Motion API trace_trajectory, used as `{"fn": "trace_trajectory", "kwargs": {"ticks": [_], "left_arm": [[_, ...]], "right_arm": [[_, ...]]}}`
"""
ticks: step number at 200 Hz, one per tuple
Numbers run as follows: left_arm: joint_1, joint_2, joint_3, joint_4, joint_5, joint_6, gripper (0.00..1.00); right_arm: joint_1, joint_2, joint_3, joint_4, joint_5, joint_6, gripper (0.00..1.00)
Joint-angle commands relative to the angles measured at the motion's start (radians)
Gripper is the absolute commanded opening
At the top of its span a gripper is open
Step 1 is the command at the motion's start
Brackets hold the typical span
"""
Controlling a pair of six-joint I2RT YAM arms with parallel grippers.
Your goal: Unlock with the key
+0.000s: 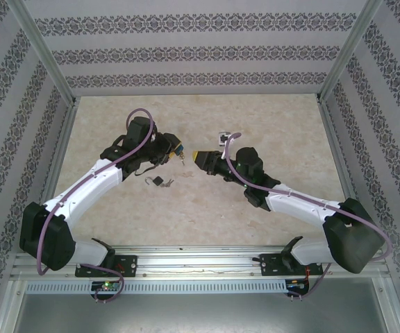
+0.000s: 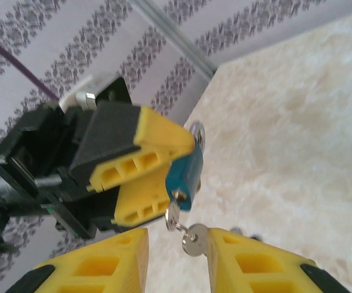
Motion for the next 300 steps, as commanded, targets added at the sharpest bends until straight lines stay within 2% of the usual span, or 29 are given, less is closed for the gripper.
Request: {"fn": "trace_trajectory", "kwargs": {"ticks": [1,103,139,157,179,197,211,232,242,262,300], "left_arm": [[-0.007,-0.047,0.026,0.006,-0.002,0.048,0.28],[-0.017,-0.057,0.016,0.012,-0.002,0.048,0.28],[-0.018,-0.063,0.020,0.020,0.007,0.043,0.28],[-0.019,-0.063,0.021,0.028,0.013,0.042,0.28],[-0.025,-0.064,0.019,0.041,0.025,0.037,0.28],[-0.029,-0.067,0.020,0.046,0.025,0.037,0.28],[-0.031,-0.067,0.016,0.053,0.028,0.037,0.28],[-0.031,-0.070,0.010,0.058,0.025,0.036,0.28],[-0.032,-0.072,0.010,0.064,0.026,0.035,0.28],[-0.031,-0.083,-0.004,0.084,0.015,0.037,0.28],[-0.031,-0.108,-0.032,0.143,0.006,0.037,0.28]], "right_arm": [[0.008,0.032,0.044,-0.004,-0.117,0.049,0.31],[0.038,0.122,0.127,0.014,-0.113,0.096,0.32],[0.034,0.146,0.154,-0.014,-0.097,0.101,0.23],[0.034,0.154,0.165,-0.021,-0.095,0.098,0.13],[0.033,0.159,0.173,-0.026,-0.084,0.098,0.10],[0.032,0.163,0.174,-0.022,-0.074,0.105,0.11],[0.032,0.173,0.178,-0.010,-0.079,0.124,0.17],[0.028,0.191,0.178,0.015,-0.089,0.161,0.16],[0.024,0.200,0.172,0.048,-0.097,0.182,0.09],[0.012,0.220,0.150,0.128,-0.116,0.243,0.00],[-0.001,0.294,0.113,0.370,-0.175,0.417,0.00]]}}
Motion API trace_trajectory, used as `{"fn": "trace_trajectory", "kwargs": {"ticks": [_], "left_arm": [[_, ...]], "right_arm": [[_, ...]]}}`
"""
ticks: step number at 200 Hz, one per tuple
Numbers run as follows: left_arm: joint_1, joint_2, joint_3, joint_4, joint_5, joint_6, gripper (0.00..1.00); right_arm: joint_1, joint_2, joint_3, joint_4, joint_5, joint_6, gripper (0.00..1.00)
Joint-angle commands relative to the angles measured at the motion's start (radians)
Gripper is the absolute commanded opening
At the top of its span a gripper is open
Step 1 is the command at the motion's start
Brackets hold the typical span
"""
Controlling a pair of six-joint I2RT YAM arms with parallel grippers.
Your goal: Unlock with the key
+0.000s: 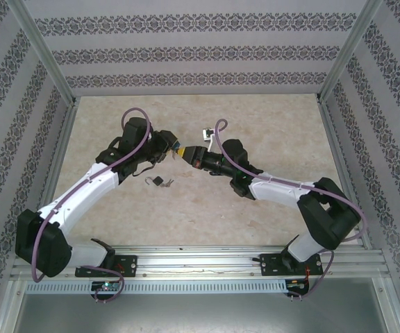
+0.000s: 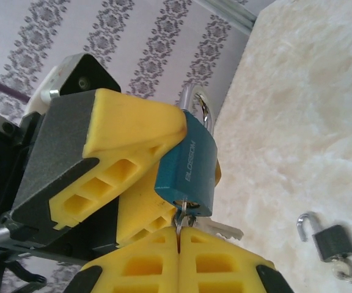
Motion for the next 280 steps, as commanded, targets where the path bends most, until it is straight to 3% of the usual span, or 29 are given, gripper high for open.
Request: {"fn": "trace_trajectory", "kwargs": {"ticks": [1,49,84,120,138,179,220,240,262,280], "left_arm": [[-0.026,-0.050,-0.006,0.101,0.076,0.008,0.28],[-0.026,-0.063,-0.021,0.154,0.087,-0.002,0.28],[-0.025,-0.063,-0.014,0.165,0.101,0.000,0.27],[-0.027,-0.044,0.039,0.063,0.120,0.030,0.27],[-0.031,-0.021,0.081,-0.020,0.119,0.056,0.27],[-0.055,0.024,0.113,-0.049,0.129,0.056,0.27],[-0.063,0.031,0.121,-0.057,0.122,0.057,0.26],[-0.063,0.031,0.119,-0.041,0.129,0.051,0.26],[-0.065,0.031,0.121,-0.030,0.135,0.047,0.26],[-0.065,0.026,0.115,-0.012,0.141,0.048,0.26]], "right_arm": [[-0.012,0.063,-0.021,0.218,-0.036,0.147,0.00],[-0.010,0.128,-0.034,0.426,-0.036,0.300,0.00],[-0.014,0.148,-0.020,0.435,-0.058,0.277,0.00],[0.032,-0.034,0.050,-0.148,0.044,-0.205,0.00],[0.099,-0.108,0.147,-0.477,0.217,-0.484,0.00],[0.157,-0.123,0.252,-0.676,0.403,-0.675,0.00],[0.151,-0.113,0.301,-0.696,0.377,-0.586,0.00],[0.138,-0.127,0.240,-0.544,0.317,-0.518,0.00],[0.120,-0.107,0.239,-0.499,0.268,-0.469,0.00],[0.069,-0.085,0.169,-0.283,0.140,-0.308,0.00]]}}
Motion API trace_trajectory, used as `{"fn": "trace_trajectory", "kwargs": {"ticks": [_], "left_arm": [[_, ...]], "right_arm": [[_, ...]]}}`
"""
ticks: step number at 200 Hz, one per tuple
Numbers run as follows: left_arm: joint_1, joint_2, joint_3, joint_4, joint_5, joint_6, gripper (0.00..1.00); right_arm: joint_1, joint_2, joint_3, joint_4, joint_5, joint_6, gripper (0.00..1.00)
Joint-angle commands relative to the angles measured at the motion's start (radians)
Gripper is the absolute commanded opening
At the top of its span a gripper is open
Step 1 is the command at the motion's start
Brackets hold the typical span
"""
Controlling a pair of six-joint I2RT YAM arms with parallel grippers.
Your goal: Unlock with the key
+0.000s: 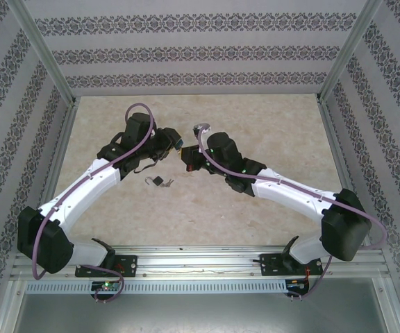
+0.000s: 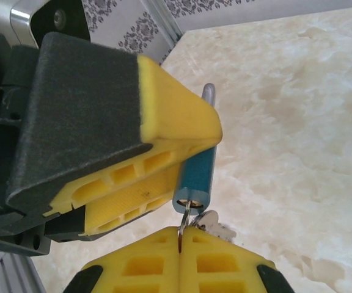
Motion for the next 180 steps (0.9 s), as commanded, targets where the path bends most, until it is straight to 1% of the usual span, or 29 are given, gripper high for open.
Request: {"fn": "trace_trajectory", "kwargs": {"ticks": [1,15,31,49,63,80,94,114,122,153,165,180], "left_arm": [[-0.044,-0.012,0.030,0.054,0.122,0.002,0.26],[-0.043,-0.028,0.015,0.076,0.114,0.003,0.25],[-0.041,-0.046,0.000,0.097,0.103,0.004,0.25],[-0.038,-0.061,-0.007,0.118,0.102,0.008,0.25],[-0.036,-0.068,-0.011,0.133,0.102,0.005,0.25],[-0.034,-0.074,-0.013,0.141,0.102,0.004,0.25],[-0.033,-0.074,-0.002,0.127,0.097,0.012,0.25],[-0.030,-0.078,0.014,0.086,0.079,0.028,0.25],[-0.030,-0.078,0.023,0.067,0.067,0.039,0.25],[-0.030,-0.082,0.048,0.000,0.024,0.068,0.25],[-0.031,-0.084,0.056,-0.025,0.002,0.082,0.25],[-0.035,-0.087,0.070,-0.053,-0.022,0.106,0.25]], "right_arm": [[-0.047,0.039,-0.060,0.344,-0.188,0.187,0.00],[-0.082,0.065,-0.118,0.536,-0.267,0.321,0.00],[-0.111,0.099,-0.155,0.690,-0.329,0.441,0.00],[-0.117,0.127,-0.187,0.806,-0.364,0.533,0.00],[-0.117,0.135,-0.210,0.869,-0.378,0.565,0.00],[-0.116,0.123,-0.228,0.856,-0.375,0.551,0.00],[-0.116,0.091,-0.228,0.747,-0.362,0.481,0.00],[-0.126,0.049,-0.250,0.669,-0.344,0.413,0.21],[-0.133,0.036,-0.265,0.662,-0.340,0.405,0.27],[-0.145,-0.020,-0.304,0.593,-0.315,0.347,0.35],[-0.143,-0.039,-0.310,0.538,-0.306,0.322,0.36],[-0.135,-0.070,-0.321,0.517,-0.289,0.281,0.38]]}}
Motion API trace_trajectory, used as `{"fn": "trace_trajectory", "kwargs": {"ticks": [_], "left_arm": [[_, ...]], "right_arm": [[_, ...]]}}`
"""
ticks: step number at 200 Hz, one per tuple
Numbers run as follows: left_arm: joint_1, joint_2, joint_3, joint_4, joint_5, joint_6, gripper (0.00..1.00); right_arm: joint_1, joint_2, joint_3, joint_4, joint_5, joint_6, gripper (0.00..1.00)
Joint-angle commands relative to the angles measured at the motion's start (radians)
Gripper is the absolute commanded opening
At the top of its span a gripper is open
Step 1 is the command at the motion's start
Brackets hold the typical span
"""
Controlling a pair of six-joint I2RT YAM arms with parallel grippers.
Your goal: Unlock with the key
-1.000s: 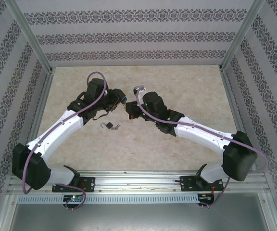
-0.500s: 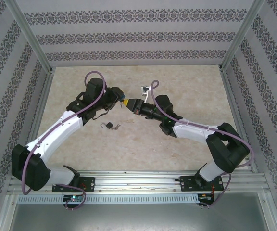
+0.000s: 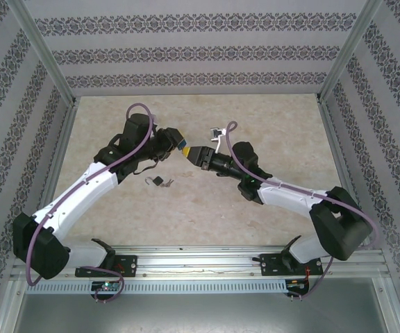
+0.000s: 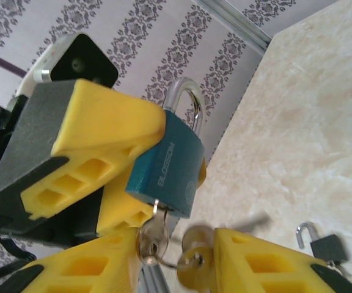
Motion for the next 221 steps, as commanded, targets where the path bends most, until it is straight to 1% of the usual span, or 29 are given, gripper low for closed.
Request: {"fn": "trace_trajectory", "kwargs": {"ticks": [1,23,52,62,72,87,95,109,141,161,189,221], "left_arm": [[-0.010,-0.038,0.062,-0.047,-0.044,0.066,0.25],[-0.027,-0.035,0.106,-0.141,-0.135,0.127,0.25],[-0.072,-0.036,0.146,-0.244,-0.317,0.204,0.25],[-0.096,-0.033,0.160,-0.266,-0.378,0.228,0.25],[-0.126,-0.033,0.176,-0.288,-0.454,0.249,0.25],[-0.154,-0.030,0.191,-0.308,-0.518,0.264,0.25],[-0.178,-0.029,0.204,-0.323,-0.570,0.276,0.25],[-0.211,-0.021,0.221,-0.342,-0.633,0.295,0.25],[-0.235,-0.013,0.228,-0.346,-0.672,0.308,0.25],[-0.238,-0.013,0.230,-0.342,-0.673,0.312,0.25],[-0.238,-0.013,0.229,-0.337,-0.663,0.312,0.25],[-0.237,-0.015,0.228,-0.325,-0.643,0.309,0.25]], "right_arm": [[0.003,-0.056,-0.025,-0.068,0.039,-0.096,0.38],[0.009,-0.070,-0.046,-0.065,0.053,-0.131,0.40],[0.052,-0.049,-0.069,-0.038,0.094,-0.231,0.39],[0.068,-0.036,-0.087,0.000,0.113,-0.257,0.39],[0.078,-0.015,-0.105,0.089,0.133,-0.262,0.39],[0.091,0.016,-0.125,0.191,0.167,-0.265,0.40],[0.102,0.029,-0.133,0.237,0.196,-0.278,0.40],[0.114,0.052,-0.131,0.282,0.219,-0.301,0.40],[0.123,0.087,-0.122,0.397,0.227,-0.288,0.40],[0.124,0.089,-0.107,0.408,0.203,-0.280,0.41],[0.129,0.088,-0.094,0.414,0.179,-0.267,0.47],[0.135,0.100,-0.057,0.416,0.138,-0.261,0.47]]}}
